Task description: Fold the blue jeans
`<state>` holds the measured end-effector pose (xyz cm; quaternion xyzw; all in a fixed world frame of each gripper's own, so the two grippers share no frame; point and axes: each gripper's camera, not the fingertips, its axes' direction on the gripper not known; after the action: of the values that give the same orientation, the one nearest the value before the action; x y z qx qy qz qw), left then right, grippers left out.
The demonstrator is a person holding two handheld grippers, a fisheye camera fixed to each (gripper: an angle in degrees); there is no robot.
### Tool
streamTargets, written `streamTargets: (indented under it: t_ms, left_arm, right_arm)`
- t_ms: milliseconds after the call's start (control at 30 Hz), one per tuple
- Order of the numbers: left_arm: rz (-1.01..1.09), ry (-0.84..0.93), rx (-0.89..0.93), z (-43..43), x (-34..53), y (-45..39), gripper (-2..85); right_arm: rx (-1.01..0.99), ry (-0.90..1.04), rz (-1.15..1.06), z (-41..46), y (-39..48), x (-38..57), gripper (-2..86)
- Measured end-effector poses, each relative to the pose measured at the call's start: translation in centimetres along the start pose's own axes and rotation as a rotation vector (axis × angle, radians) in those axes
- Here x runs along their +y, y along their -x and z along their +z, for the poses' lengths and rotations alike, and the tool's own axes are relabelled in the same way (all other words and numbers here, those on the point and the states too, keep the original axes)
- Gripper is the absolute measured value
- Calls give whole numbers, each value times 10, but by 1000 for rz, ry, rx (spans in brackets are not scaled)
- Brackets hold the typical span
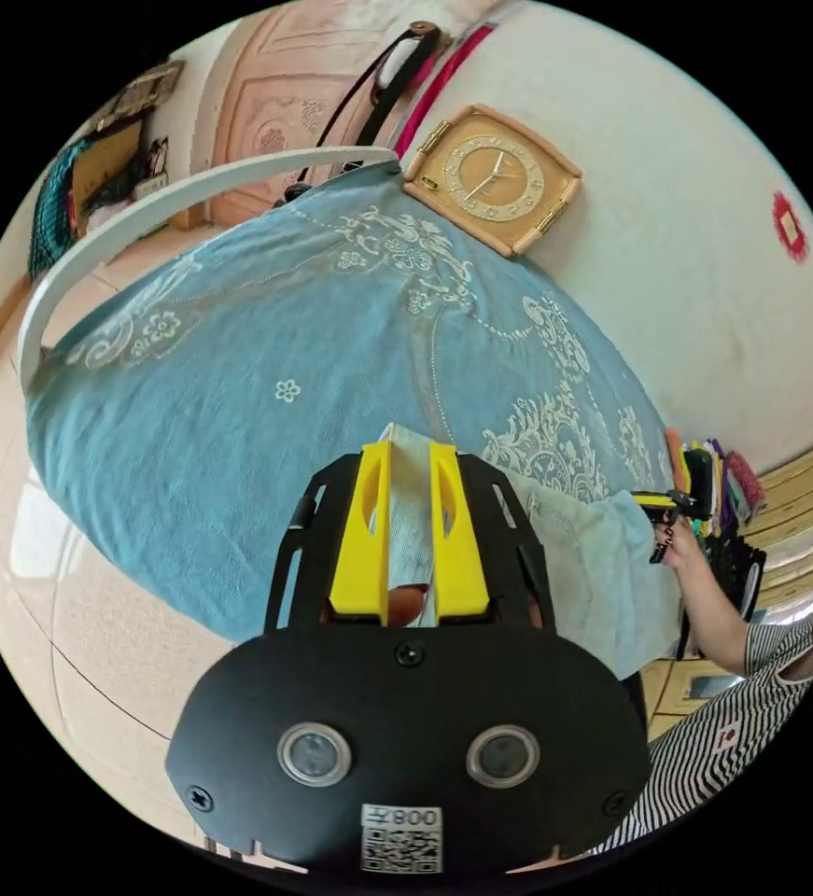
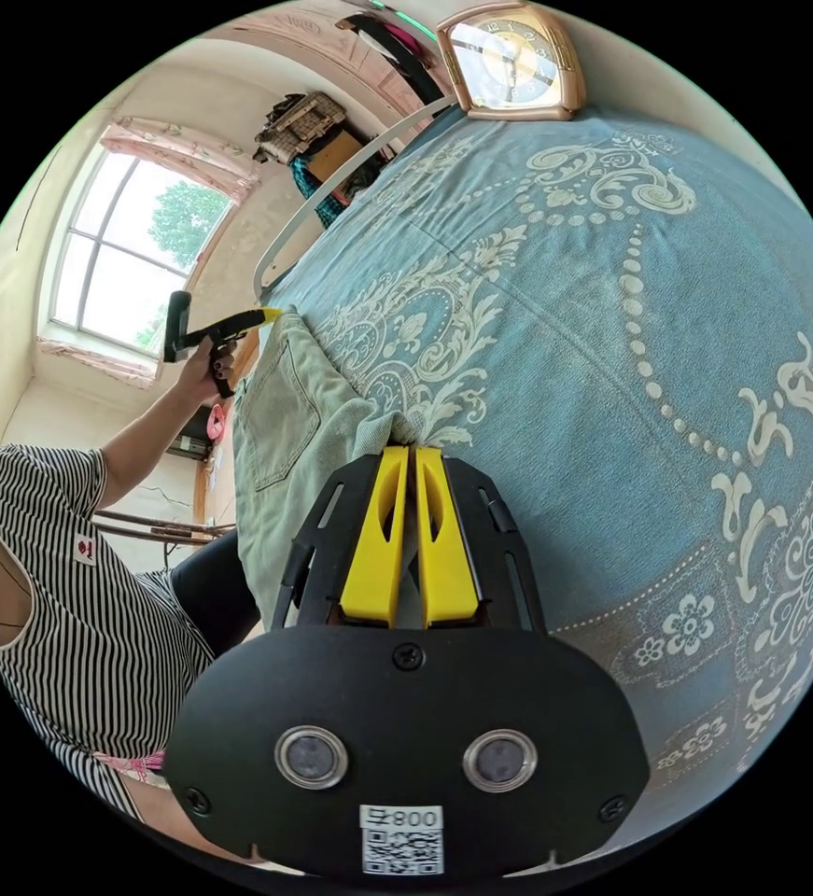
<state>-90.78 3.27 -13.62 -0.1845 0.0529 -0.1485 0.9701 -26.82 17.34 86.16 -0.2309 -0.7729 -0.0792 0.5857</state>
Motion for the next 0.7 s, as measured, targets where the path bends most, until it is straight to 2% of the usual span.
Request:
streamTargets:
  t_ms: [67, 167, 300, 400, 533, 700]
  left_arm:
    - [-33, 18, 64, 2, 2, 9, 30]
    - [-20, -55, 50, -12, 10, 10, 20]
    - [8, -146, 67, -26, 13, 9, 48]
    - [13, -89, 115, -14, 3, 14, 81]
    - [42, 72, 67, 12, -9, 6, 45]
    - [58, -53, 6, -13, 6, -18, 23]
  right_arm:
    - [-5, -6, 4, -5, -3, 3, 10]
    - [-22, -20, 6, -14, -7, 7, 11]
    - [-28, -24, 6, -21, -9, 12, 11]
    - [-32, -28, 14, -26, -10, 18, 11]
    - [-37, -32, 17, -37, -6, 27, 11]
    - [-45, -62, 15, -56, 3, 41, 9]
